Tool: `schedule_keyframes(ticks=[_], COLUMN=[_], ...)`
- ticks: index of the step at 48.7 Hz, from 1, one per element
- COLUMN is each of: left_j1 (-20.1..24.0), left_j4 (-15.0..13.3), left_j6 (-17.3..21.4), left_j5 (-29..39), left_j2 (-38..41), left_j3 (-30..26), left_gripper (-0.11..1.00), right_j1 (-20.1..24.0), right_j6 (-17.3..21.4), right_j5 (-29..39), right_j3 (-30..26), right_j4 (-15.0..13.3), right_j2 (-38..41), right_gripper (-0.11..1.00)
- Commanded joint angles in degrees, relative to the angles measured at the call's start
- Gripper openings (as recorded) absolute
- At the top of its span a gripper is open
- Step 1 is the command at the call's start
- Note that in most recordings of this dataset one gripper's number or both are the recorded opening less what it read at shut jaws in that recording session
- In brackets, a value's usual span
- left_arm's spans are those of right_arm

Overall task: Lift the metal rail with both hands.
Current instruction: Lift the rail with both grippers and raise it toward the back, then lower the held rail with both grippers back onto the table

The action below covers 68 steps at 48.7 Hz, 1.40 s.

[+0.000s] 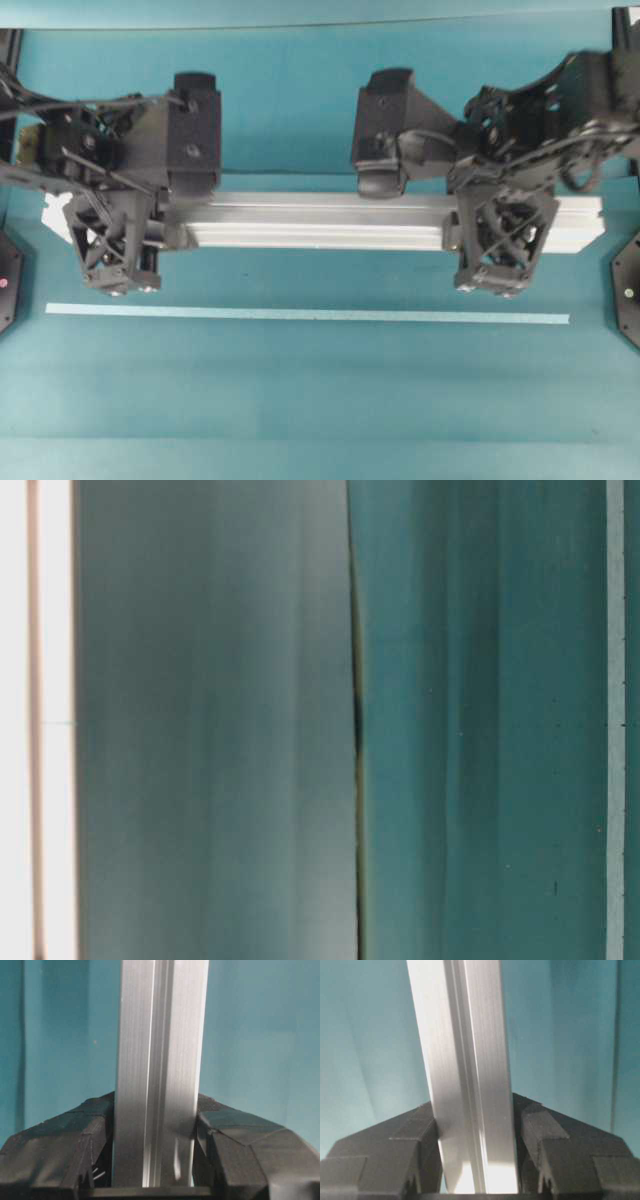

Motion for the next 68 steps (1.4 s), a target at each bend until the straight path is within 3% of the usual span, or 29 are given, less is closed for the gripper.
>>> schedule_keyframes(ticks=[1, 17, 39, 68], left_j1=[0.70, 2.29, 2.90, 3.16], left_j4=[0.35, 0.18, 0.35, 0.35], left_j6=[-0.53, -0.35, 0.09, 0.26], left_j5=[0.09, 3.69, 9.05, 9.58], left_j2=[-1.41, -1.23, 1.14, 1.32], left_j3=[-4.48, -10.46, -20.04, -21.27], left_gripper=[0.36, 0.36, 0.36, 0.36], right_j1=[0.00, -0.62, -0.62, -0.62], right_j6=[1.32, 1.23, 1.23, 1.14], right_j5=[0.79, 6.33, 6.59, 6.86], right_j3=[-4.31, -12.57, -14.50, -17.58], right_j4=[0.44, 0.00, -0.26, -0.44], right_j2=[-0.62, -0.09, 0.09, 0.70], right_gripper=[0.39, 0.39, 0.39, 0.38])
